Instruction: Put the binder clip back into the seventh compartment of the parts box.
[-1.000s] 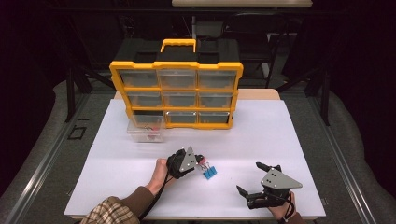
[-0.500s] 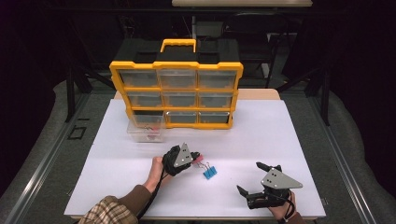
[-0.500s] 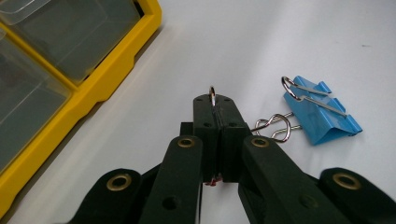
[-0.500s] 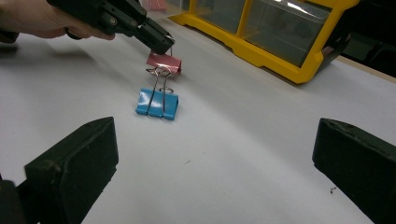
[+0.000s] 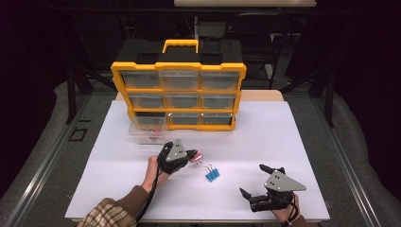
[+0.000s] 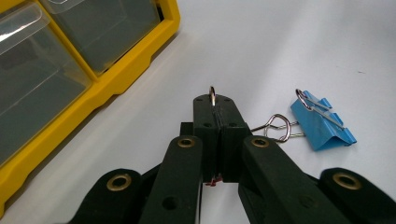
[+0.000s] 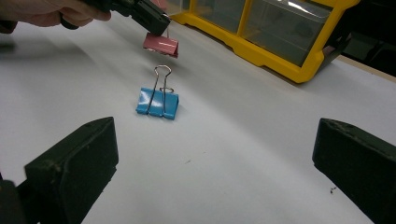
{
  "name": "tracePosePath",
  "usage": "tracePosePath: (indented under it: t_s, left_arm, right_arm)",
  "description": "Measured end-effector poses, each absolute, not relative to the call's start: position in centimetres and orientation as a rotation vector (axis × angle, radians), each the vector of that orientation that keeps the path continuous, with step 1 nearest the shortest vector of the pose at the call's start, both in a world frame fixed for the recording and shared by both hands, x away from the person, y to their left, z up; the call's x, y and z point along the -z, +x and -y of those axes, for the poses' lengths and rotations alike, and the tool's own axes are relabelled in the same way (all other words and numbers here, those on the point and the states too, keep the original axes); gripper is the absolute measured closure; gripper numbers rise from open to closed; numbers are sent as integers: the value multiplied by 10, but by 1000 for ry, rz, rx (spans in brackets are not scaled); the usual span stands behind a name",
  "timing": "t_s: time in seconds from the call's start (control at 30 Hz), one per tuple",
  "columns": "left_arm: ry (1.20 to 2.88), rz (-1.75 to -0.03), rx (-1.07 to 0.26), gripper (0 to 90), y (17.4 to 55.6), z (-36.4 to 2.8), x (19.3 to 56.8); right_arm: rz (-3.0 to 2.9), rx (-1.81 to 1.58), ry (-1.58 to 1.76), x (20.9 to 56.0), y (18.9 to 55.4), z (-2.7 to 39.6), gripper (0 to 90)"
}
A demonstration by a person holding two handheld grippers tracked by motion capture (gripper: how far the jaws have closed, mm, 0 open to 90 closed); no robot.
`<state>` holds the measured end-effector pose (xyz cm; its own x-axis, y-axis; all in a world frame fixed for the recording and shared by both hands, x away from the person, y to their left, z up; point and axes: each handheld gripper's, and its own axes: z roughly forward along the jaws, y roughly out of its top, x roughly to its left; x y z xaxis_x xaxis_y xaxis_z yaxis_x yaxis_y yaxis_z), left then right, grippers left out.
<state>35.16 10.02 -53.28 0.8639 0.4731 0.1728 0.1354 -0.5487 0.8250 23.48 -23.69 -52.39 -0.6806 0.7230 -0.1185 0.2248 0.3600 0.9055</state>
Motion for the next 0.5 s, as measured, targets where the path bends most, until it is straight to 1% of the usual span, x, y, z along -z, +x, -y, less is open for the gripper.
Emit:
tracePosePath:
  t_s: [0.5]
  left_arm:
    - [2046, -519, -426, 889, 356, -126, 514]
  right_arm:
    - [-2117, -1293, 821, 524, 235, 237, 0]
